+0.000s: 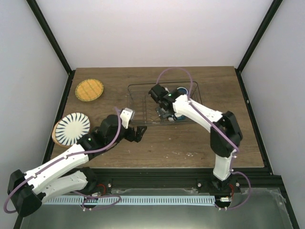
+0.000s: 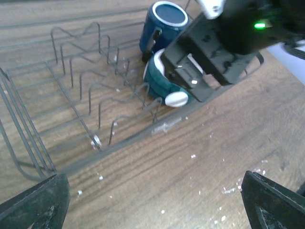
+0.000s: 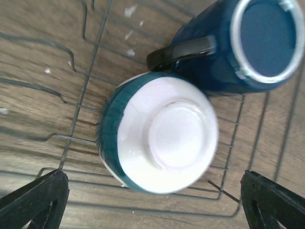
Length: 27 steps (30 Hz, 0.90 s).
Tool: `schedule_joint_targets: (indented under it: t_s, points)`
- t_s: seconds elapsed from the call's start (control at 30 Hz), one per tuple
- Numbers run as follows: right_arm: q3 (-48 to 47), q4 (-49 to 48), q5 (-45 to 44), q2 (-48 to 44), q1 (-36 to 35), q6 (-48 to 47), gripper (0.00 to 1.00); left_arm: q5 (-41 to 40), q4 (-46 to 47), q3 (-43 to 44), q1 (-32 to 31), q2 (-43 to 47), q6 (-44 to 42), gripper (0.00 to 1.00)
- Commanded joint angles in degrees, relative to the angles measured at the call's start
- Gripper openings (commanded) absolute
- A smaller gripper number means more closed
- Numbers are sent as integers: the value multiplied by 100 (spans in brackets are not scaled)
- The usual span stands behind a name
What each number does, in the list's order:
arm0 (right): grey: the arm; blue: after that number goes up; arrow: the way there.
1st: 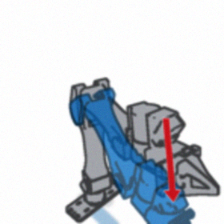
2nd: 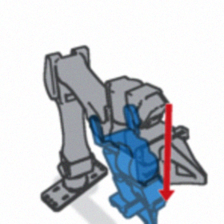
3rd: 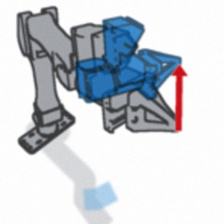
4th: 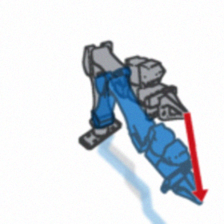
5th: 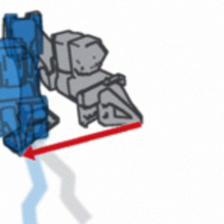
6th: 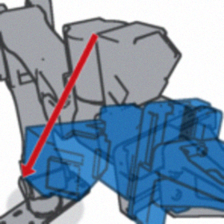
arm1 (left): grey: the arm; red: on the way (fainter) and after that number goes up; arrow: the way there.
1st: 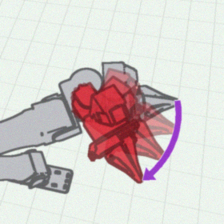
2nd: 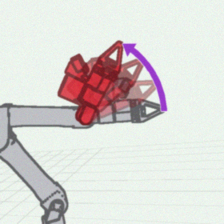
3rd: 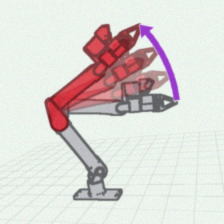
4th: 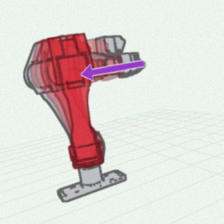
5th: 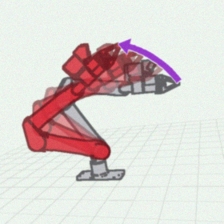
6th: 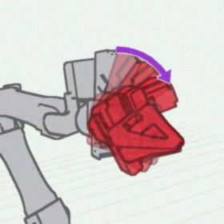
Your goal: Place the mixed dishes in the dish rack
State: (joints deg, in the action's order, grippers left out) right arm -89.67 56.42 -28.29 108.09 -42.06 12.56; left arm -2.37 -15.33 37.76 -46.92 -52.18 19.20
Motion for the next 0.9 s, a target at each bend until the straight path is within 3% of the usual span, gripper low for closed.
schedule_joint_targets:
  t_s: [0.0,0.17,0.43,0.67,0.87]
  points:
    - [48,-135,-138,-1049,-65,97,100,-495,-593,783,5,-272,-249,100]
    - [611,-591,-155,-2266,-56,282,100,-1054,-1432,1656,250,-772,-476,100]
    - [2518,-2056,1164,-4312,-58,368,100,-413,-2202,2439,2267,-1541,-757,100]
    - [3358,-2439,1771,-4676,-65,465,100,-372,-2708,3749,3484,-2979,-937,100]
    - [3913,-2683,2020,-4971,-65,463,100,637,-2655,4366,4919,-4017,-708,100]
